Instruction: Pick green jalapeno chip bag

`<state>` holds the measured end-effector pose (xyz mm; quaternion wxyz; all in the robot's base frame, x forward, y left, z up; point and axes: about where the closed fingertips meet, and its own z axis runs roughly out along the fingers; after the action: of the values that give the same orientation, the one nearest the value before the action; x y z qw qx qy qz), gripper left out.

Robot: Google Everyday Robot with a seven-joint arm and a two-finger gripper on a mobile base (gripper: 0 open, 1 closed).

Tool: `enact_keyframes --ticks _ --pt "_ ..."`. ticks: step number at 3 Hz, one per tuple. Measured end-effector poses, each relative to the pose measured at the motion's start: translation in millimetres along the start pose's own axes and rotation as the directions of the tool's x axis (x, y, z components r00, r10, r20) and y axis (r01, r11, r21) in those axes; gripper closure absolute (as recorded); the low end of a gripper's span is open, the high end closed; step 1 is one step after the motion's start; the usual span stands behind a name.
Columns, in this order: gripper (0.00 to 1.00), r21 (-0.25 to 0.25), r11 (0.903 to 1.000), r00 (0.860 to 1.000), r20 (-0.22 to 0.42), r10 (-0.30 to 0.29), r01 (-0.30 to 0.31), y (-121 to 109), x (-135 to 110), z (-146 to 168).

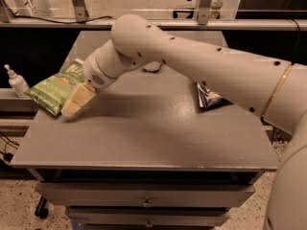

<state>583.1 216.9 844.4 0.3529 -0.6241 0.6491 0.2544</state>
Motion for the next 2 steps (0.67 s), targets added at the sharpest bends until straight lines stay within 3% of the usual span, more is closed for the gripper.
enact_keyframes --ticks 1,2 --pt "0.17 -0.017 0.9999 1.0 0.011 -0.004 0.005 -4.4 -8.1 22.8" --pt "0.42 -0.023 0.9997 1.0 0.016 -0.008 0.008 -9.2 -12.6 33.7"
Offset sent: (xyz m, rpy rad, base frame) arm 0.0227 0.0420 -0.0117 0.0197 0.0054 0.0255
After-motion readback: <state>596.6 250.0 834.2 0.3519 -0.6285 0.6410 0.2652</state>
